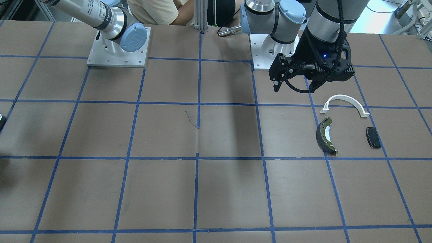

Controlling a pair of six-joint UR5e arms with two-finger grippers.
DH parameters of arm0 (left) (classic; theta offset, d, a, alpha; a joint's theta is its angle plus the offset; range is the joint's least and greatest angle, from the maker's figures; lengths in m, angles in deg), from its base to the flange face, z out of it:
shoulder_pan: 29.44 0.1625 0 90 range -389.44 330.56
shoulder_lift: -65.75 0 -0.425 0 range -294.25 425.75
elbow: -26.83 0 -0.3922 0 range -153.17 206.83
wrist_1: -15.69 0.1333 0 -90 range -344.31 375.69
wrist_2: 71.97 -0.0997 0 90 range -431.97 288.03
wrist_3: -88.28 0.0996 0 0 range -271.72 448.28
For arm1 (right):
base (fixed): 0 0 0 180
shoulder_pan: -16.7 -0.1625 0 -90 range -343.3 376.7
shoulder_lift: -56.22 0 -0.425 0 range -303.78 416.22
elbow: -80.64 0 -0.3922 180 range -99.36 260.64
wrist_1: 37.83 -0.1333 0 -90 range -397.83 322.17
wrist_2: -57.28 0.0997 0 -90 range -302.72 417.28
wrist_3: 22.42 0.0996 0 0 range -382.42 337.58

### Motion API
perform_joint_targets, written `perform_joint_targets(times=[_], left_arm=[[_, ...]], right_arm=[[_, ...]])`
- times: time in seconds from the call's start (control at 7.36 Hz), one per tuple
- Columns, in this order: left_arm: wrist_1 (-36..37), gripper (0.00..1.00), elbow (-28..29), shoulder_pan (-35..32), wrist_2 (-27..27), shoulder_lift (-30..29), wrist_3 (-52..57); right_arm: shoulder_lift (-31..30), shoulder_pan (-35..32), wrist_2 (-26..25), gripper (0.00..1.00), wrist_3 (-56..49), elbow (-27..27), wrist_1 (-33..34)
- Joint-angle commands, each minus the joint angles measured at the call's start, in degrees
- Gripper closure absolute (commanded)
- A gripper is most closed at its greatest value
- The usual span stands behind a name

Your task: Place bearing gear from tray to pile

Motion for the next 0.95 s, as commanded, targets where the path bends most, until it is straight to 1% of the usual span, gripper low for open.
perform_joint_targets(times=[0.0,0.14,0.27,0.41,0.54,0.68,0.81], left_arm=[[0.0,0.0,0.0,0.0,0.0,0.0,0.0],[0.0,0.0,0.0,0.0,0.0,-0.1,0.0],[0.0,0.0,0.0,0.0,0.0,-0.1,0.0],[0.0,0.0,0.0,0.0,0.0,0.0,0.0],[0.0,0.0,0.0,0.0,0.0,0.0,0.0],[0.0,0.0,0.0,0.0,0.0,0.0,0.0],[0.0,0.0,0.0,0.1,0.0,0.0,0.0]], right_arm=[[0.0,0.0,0.4,0.83,1.0,-0.2,0.0],[-0.2,0.0,0.9,0.96,2.7,-0.3,0.0],[-0.3,-0.3,1.0,1.0,2.7,-0.9,-0.1],[-0.7,-0.5,1.0,1.0,4.5,-2.3,-0.6],[-4.8,-2.0,1.6,1.0,6.5,-3.2,-3.2],[-7.9,-5.2,1.7,1.0,11.1,-3.2,-5.7],[-10.1,-8.9,2.0,1.0,15.2,-3.2,-6.0]])
